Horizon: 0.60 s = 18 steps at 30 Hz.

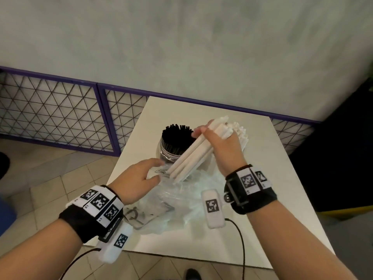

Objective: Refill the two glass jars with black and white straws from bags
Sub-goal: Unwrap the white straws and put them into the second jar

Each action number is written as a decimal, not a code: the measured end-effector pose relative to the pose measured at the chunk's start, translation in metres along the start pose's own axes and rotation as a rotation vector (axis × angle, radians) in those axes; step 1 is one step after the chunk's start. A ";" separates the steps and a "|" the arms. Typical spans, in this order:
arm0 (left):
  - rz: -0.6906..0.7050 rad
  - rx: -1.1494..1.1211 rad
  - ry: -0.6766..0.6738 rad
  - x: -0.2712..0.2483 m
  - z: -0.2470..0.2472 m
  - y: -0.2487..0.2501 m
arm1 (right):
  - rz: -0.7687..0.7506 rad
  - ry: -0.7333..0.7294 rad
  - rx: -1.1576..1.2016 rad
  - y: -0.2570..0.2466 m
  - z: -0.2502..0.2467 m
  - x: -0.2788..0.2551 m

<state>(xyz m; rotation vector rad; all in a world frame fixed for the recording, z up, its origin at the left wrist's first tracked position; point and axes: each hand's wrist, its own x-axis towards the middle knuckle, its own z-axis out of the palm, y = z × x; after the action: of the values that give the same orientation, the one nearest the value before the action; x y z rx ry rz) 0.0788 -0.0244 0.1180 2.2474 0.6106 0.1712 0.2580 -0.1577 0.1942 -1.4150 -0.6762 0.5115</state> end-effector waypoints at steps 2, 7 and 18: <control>-0.006 0.106 -0.007 0.010 0.000 0.009 | -0.088 0.036 0.060 -0.026 -0.032 0.008; 0.054 0.182 -0.059 0.039 0.005 0.040 | -0.173 0.053 -0.023 -0.051 -0.101 0.030; 0.247 0.398 -0.195 0.117 0.068 0.108 | -0.142 0.000 -0.071 -0.043 -0.135 0.085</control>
<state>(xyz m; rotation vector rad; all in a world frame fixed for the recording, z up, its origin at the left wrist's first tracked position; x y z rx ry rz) 0.2423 -0.0756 0.1417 2.6823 0.2771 -0.0536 0.4096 -0.2004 0.2436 -1.4206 -0.7956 0.3790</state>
